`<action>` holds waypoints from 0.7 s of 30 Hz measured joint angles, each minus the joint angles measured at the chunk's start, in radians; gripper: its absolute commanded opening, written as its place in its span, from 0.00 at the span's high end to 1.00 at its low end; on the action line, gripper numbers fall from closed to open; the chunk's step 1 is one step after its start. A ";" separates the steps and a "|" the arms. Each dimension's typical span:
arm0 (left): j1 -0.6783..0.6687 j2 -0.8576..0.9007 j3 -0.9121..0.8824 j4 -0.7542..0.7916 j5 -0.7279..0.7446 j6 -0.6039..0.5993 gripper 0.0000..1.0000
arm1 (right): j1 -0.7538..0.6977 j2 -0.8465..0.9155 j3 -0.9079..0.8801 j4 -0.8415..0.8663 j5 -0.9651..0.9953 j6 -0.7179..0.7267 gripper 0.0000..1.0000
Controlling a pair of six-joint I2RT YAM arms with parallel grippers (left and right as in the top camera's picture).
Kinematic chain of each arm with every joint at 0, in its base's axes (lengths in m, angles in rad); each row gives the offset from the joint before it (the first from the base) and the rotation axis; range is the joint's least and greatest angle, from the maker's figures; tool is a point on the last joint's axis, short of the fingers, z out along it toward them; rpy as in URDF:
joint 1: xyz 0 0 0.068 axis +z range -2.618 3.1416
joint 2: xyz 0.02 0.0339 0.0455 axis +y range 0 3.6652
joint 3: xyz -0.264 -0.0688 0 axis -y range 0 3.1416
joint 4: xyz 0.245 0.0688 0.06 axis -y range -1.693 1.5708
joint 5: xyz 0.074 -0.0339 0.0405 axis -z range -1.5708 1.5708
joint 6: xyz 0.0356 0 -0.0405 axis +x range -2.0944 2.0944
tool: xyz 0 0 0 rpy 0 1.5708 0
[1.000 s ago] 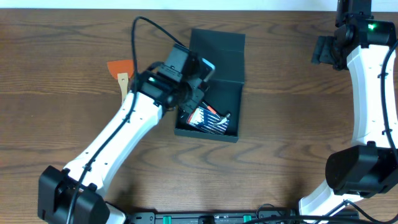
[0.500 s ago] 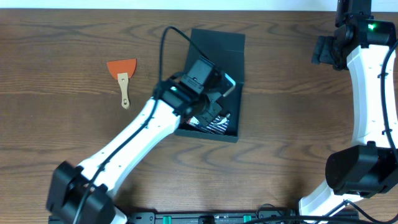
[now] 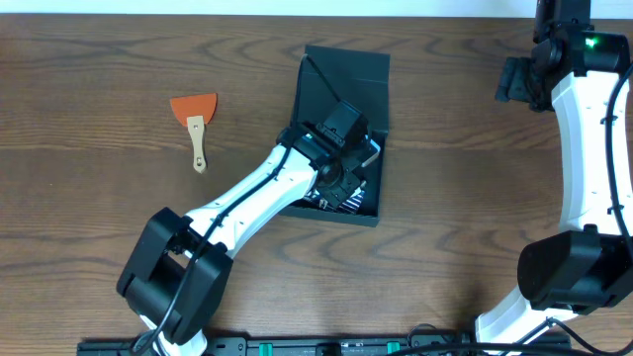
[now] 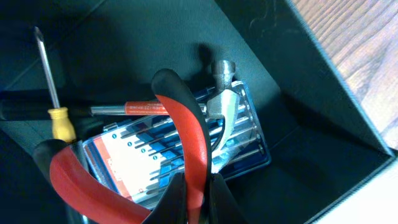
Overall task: Pack container
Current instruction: 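Carry the pliers with the left gripper and lower them into the box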
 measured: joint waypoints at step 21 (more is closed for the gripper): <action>0.000 0.079 0.000 0.053 0.000 0.004 0.66 | 0.000 0.000 0.000 0.000 0.000 0.000 0.01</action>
